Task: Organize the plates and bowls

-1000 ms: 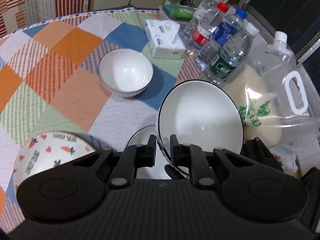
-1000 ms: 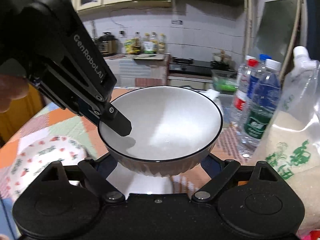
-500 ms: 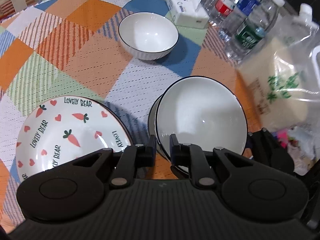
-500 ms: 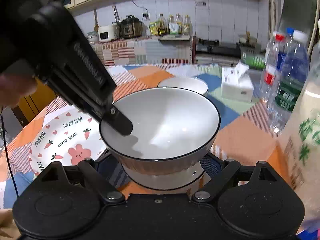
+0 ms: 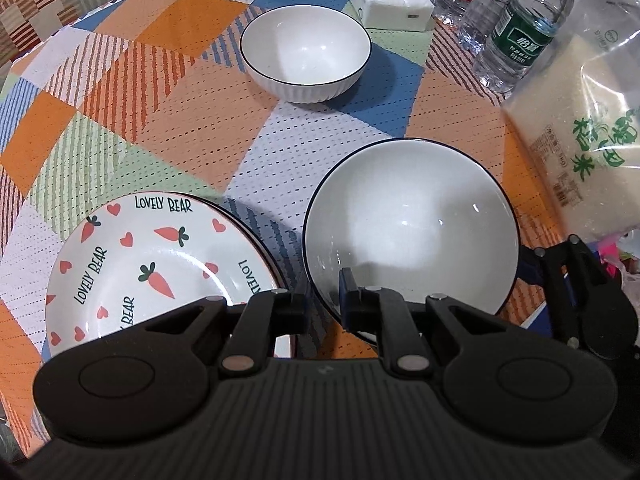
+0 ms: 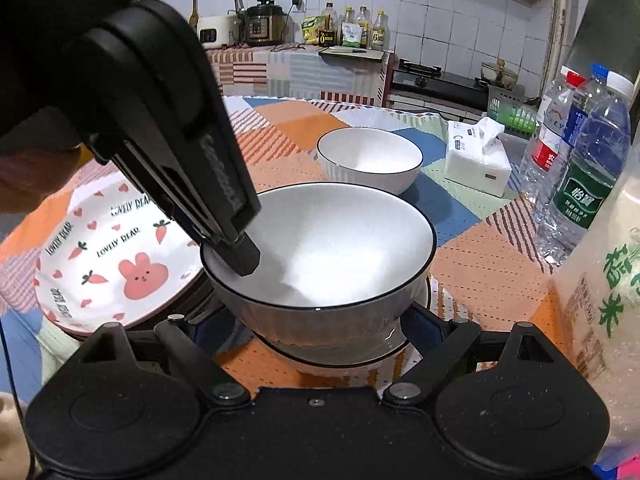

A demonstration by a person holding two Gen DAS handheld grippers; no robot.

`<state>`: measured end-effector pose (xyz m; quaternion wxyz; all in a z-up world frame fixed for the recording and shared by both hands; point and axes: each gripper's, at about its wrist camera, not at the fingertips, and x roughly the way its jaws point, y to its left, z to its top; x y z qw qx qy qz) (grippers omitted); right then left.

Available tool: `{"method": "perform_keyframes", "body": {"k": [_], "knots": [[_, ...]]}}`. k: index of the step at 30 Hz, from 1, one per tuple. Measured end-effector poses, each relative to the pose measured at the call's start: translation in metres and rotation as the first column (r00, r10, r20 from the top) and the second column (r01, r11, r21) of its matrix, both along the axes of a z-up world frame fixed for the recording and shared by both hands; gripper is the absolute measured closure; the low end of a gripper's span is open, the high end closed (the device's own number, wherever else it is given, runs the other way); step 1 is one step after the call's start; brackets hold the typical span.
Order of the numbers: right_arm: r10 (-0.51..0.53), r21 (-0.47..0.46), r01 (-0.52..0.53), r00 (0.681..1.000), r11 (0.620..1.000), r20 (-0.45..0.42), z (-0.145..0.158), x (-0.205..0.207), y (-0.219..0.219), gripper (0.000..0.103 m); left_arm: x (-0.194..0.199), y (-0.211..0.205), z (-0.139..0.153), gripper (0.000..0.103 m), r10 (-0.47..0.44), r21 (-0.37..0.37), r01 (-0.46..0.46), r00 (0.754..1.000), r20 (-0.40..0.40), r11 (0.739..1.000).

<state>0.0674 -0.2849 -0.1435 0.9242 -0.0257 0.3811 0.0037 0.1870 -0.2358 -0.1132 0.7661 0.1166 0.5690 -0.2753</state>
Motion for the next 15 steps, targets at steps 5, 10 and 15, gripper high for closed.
{"method": "perform_keyframes", "body": {"k": [5,10,15], "knots": [[-0.001,-0.091,-0.002,0.999,0.996,-0.034,-0.001,0.001,0.008,0.008,-0.002,-0.005,-0.003,0.091,-0.001,0.005,0.001,1.000,0.025,1.000],[-0.001,-0.091,-0.002,0.999,0.996,-0.033,-0.001,0.001,0.006,0.006,-0.003,-0.009,-0.008,0.089,-0.013,0.019,0.012,0.998,0.058,1.000],[-0.005,-0.070,0.003,0.999,0.998,-0.034,-0.003,0.000,0.001,0.005,0.015,0.004,-0.006,0.087,0.006,-0.053,-0.007,0.999,-0.033,0.999]]}}
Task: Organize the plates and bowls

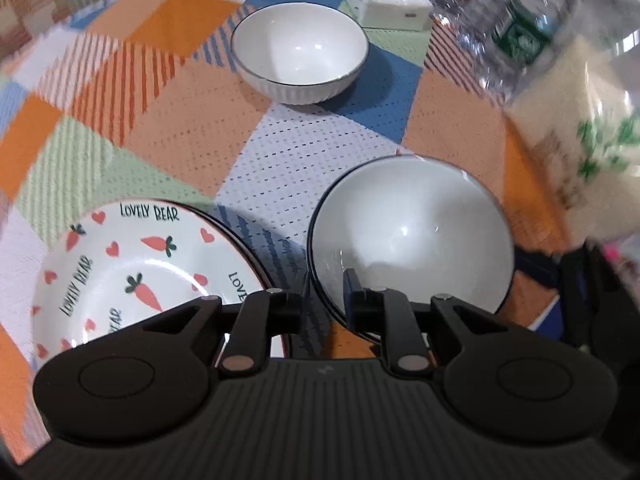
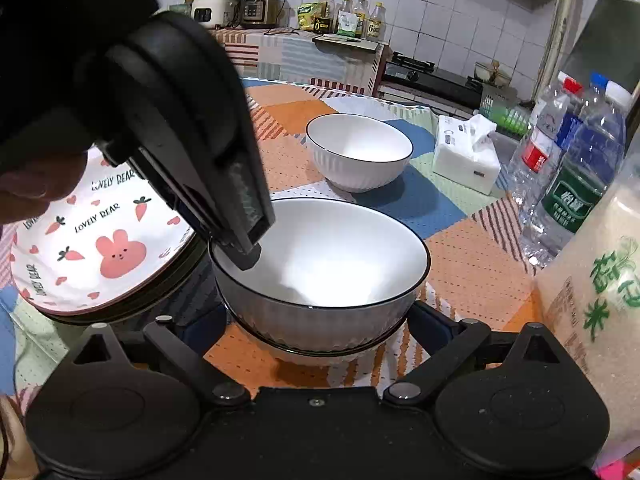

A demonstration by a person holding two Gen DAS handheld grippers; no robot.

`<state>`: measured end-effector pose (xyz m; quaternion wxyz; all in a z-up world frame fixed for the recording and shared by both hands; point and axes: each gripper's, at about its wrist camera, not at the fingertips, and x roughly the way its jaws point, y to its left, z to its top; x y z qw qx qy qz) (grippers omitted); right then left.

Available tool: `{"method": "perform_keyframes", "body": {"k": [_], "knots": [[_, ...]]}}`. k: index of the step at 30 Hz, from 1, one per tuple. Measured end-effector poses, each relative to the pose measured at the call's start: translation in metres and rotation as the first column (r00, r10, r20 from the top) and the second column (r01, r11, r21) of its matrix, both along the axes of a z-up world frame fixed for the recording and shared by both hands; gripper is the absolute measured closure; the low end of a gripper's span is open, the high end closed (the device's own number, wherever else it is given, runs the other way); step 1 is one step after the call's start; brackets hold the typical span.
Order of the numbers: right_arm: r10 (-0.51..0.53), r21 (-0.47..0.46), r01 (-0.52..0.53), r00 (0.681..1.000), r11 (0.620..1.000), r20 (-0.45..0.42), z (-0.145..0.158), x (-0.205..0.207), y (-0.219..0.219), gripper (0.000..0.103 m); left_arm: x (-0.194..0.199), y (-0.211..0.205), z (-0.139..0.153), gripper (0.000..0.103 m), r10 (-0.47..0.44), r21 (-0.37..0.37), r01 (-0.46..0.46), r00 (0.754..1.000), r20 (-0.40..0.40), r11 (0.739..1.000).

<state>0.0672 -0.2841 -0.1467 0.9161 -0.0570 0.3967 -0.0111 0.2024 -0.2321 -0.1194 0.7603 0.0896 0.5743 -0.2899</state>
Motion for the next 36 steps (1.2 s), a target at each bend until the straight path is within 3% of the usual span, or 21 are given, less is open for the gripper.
{"method": "perform_keyframes", "body": {"k": [6,13,18,23,26,30,33,36], "knots": [[0.105,-0.031,-0.105,0.994,0.994,0.011,0.023,-0.015,-0.001,0.004,0.023,0.031,0.035,0.087,0.031,-0.141,-0.032,0.999,-0.007,0.989],[0.154,0.033,-0.156,0.986,0.987,0.059,0.058,-0.001,-0.021,0.009,0.057,0.032,0.059,0.087,0.017,-0.160,-0.011,0.999,0.037,0.987],[0.095,0.163,-0.100,0.995,0.982,0.042,0.075,0.032,-0.047,0.015,0.081,0.030,0.061,0.087,0.049,-0.169,-0.031,0.994,0.102,0.985],[0.021,0.292,-0.017,1.000,0.956,-0.011,0.086,0.074,-0.078,0.028,0.093,0.021,0.043,0.087,0.031,-0.165,-0.005,0.988,0.154,0.986],[-0.036,0.368,0.052,0.998,0.928,-0.049,0.080,0.102,-0.097,0.035,0.099,0.012,0.025,0.087,0.019,-0.161,0.007,0.987,0.161,0.987],[-0.117,0.344,0.140,0.989,0.929,-0.087,0.042,0.140,-0.110,0.044,0.108,0.003,0.005,0.087,0.056,-0.151,-0.032,0.986,0.156,0.988],[-0.173,0.411,0.203,0.979,0.889,-0.108,0.014,0.159,-0.122,0.047,0.117,0.008,-0.001,0.084,0.133,-0.205,-0.103,0.981,0.139,0.973],[-0.221,0.507,0.255,0.967,0.823,-0.127,-0.004,0.172,-0.135,0.047,0.128,0.009,-0.007,0.080,0.187,-0.214,-0.157,0.974,0.127,0.964]]}}
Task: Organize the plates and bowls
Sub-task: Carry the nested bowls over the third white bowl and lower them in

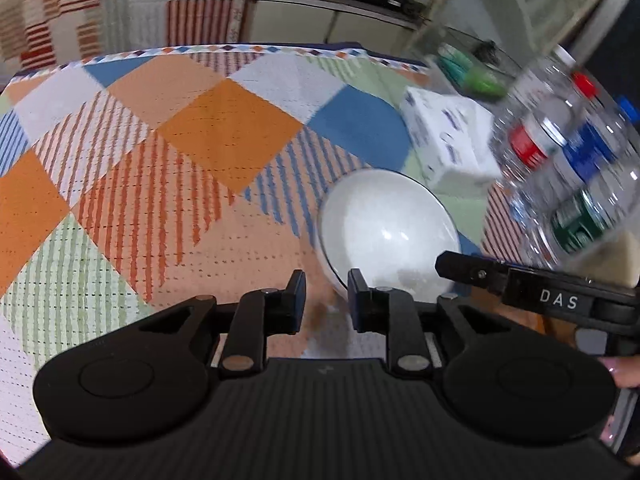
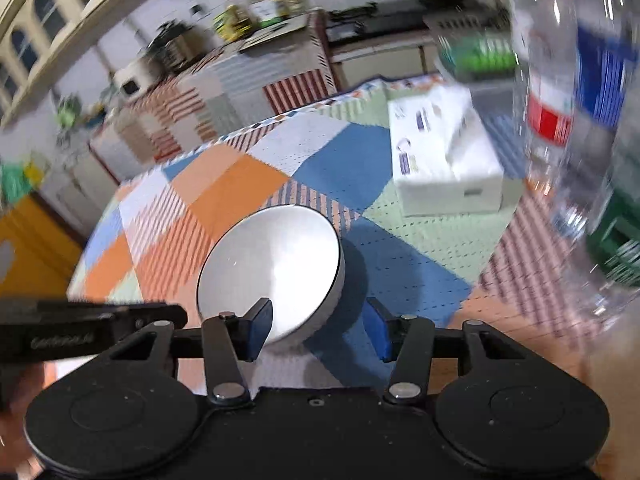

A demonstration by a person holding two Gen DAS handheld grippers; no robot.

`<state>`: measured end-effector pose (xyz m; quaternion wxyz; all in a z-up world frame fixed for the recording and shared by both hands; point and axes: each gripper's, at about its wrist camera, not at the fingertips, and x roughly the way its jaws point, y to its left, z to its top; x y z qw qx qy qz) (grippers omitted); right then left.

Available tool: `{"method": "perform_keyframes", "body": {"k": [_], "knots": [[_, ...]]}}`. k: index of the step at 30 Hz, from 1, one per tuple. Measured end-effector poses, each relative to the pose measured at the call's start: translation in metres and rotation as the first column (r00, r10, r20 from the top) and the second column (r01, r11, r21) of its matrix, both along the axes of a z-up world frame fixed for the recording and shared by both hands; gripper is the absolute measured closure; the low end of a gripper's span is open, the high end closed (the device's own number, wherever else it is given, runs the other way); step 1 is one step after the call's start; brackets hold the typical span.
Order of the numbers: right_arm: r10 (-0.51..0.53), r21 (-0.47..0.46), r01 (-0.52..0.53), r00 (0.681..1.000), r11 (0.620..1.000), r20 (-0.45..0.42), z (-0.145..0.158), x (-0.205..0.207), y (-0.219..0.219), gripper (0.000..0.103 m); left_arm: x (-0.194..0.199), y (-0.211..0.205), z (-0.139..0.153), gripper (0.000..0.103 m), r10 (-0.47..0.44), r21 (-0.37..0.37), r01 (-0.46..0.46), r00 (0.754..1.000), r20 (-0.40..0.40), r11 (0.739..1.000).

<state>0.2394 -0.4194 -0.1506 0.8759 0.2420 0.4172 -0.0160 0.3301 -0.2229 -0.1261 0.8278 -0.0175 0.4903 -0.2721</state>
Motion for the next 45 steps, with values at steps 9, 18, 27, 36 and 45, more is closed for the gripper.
{"method": "perform_keyframes", "body": {"k": [9,18,27,36,45], "knots": [[-0.072,0.093,0.077,0.995,0.993,-0.062,-0.033,0.022,-0.015,0.058,0.014,-0.008,-0.017,0.071,0.047,0.003,-0.047,0.999,-0.001,0.999],[-0.167,0.175,0.184,0.980,0.967,-0.106,-0.046,0.016,-0.022,0.079,-0.002,-0.017,-0.023,0.075,-0.009,-0.061,0.009,1.000,-0.003,0.998],[-0.095,0.149,0.105,0.993,0.983,-0.071,-0.021,0.007,-0.013,0.092,-0.033,-0.018,0.007,0.085,-0.070,0.001,0.070,0.998,-0.004,0.998],[-0.131,0.261,0.112,0.990,0.959,0.056,0.030,-0.056,-0.005,0.087,-0.063,0.017,0.058,0.085,-0.120,-0.082,0.115,0.991,-0.062,0.990],[-0.119,0.255,0.104,0.992,0.961,0.044,0.054,-0.108,0.016,0.086,-0.104,0.025,0.078,0.085,-0.172,-0.030,0.170,0.974,-0.146,0.985]]}}
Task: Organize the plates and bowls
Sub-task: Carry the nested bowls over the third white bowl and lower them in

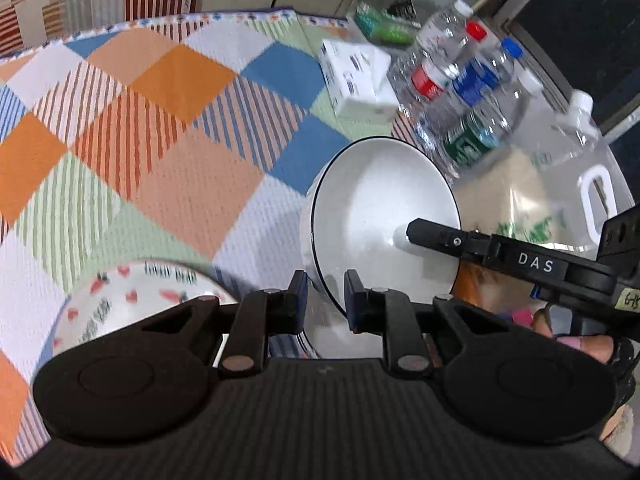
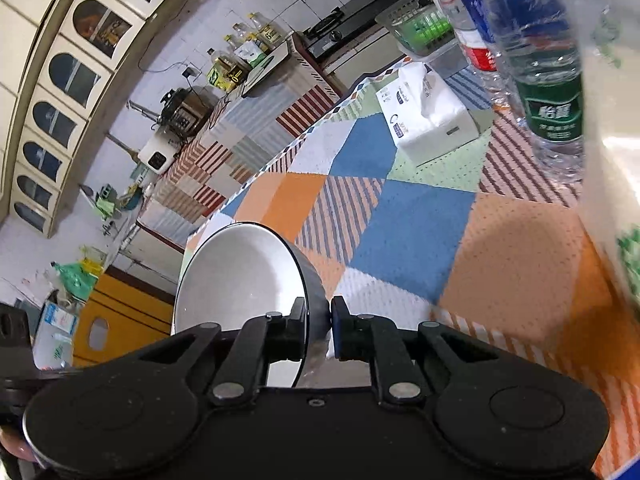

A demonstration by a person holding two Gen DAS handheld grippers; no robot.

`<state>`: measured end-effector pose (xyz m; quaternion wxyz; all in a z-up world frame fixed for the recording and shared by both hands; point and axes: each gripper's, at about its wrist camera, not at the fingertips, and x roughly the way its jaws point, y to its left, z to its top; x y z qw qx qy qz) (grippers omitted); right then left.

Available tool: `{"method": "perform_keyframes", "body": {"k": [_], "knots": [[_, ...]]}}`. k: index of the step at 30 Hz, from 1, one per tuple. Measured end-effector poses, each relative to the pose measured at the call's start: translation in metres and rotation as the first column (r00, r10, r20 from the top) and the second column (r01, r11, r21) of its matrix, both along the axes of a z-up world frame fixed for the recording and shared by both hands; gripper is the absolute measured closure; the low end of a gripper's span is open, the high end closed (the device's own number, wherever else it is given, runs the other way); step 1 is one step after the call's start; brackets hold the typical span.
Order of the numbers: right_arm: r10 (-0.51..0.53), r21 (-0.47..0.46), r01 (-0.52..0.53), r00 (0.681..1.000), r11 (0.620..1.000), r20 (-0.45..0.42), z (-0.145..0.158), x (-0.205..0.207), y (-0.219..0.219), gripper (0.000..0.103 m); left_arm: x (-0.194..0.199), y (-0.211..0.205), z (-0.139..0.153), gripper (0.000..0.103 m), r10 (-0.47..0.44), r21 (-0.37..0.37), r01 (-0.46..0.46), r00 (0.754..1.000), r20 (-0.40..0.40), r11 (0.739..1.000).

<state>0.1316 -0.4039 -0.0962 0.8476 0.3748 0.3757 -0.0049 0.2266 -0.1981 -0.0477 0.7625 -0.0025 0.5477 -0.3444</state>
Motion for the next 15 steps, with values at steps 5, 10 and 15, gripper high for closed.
{"method": "perform_keyframes", "body": {"k": [5,10,15], "knots": [[0.011,-0.035,-0.014,0.997,0.999,-0.072,0.004,-0.016,0.007,0.087,-0.013,0.001,-0.008,0.085,-0.011,0.013,0.012,0.998,-0.062,1.000],[0.011,-0.080,-0.020,0.994,0.997,-0.110,-0.002,-0.030,0.014,0.087,-0.021,0.000,-0.023,0.085,-0.032,0.044,0.038,0.991,-0.131,0.998],[0.033,-0.152,-0.052,0.992,0.987,-0.124,-0.003,-0.033,0.023,0.087,-0.025,-0.004,-0.036,0.085,-0.033,0.076,0.047,0.984,-0.173,0.996]]}}
